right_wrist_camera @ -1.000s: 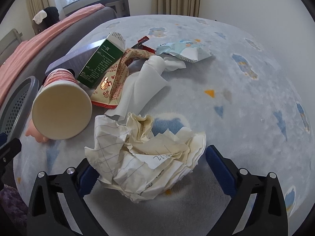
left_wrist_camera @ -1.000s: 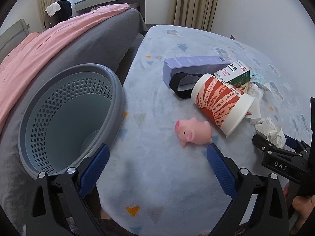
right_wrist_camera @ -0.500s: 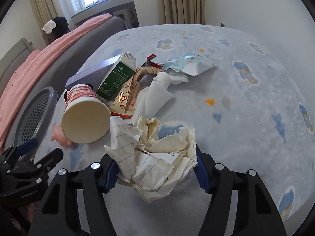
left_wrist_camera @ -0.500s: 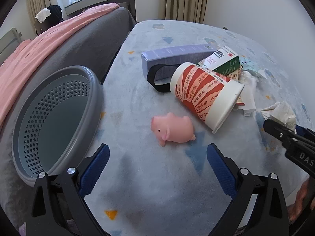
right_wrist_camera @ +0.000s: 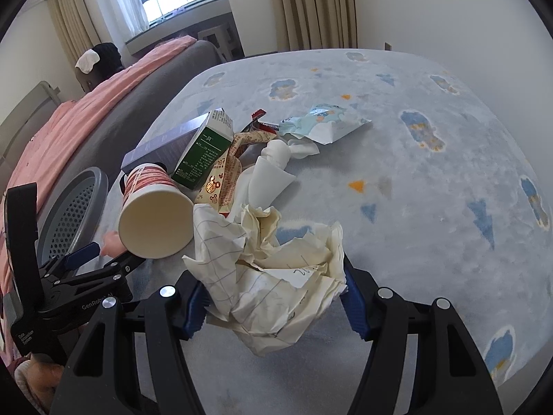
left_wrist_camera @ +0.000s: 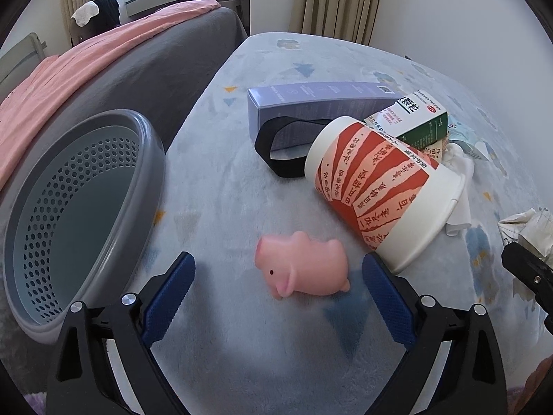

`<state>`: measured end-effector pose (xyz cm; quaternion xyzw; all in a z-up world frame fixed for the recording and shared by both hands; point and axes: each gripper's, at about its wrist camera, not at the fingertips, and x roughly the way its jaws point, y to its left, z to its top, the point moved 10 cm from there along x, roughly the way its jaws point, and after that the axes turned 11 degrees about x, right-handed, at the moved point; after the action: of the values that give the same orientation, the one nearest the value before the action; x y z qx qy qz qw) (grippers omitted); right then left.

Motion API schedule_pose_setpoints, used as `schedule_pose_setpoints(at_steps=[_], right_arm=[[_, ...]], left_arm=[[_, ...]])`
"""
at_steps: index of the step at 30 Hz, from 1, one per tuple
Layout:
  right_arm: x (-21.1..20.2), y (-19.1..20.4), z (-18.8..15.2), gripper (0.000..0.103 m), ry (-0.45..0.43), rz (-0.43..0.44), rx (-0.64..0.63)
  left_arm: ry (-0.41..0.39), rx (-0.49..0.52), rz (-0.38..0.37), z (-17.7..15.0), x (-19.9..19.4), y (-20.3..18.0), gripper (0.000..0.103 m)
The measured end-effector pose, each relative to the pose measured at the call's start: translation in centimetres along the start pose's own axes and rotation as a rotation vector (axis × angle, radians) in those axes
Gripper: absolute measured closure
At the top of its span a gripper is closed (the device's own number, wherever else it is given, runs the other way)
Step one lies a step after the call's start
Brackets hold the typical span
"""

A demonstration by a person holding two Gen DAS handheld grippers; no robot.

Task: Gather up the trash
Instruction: 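Grasp the pink toy pig with the left tool, then drop the pig from the left tool into the basket while the right tool drops the paper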

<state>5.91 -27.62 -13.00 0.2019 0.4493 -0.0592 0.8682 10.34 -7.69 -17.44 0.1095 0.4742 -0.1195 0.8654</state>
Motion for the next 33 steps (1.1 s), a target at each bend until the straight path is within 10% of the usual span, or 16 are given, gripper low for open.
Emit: schedule_pose_setpoints(at_steps=[6, 17, 33], right_arm=[[0.1, 0.2, -0.2, 0.040, 0.004, 0.003, -0.006], [-2.6, 3.7, 0.1, 0.040, -0.020, 0.033, -0.073], [-0.5, 26.5, -0.7, 0.040, 0.079, 0.354, -0.390]], left_arm=[[-0.002, 0.049, -0.020, 0.2, -0.1, -0.6, 0.054], [-0.035, -0.006, -0.063, -0.4, -4.9, 2.1, 0.055], [-0.116, -0.160, 0.227, 0.2, -10.0, 20.6, 0.055]])
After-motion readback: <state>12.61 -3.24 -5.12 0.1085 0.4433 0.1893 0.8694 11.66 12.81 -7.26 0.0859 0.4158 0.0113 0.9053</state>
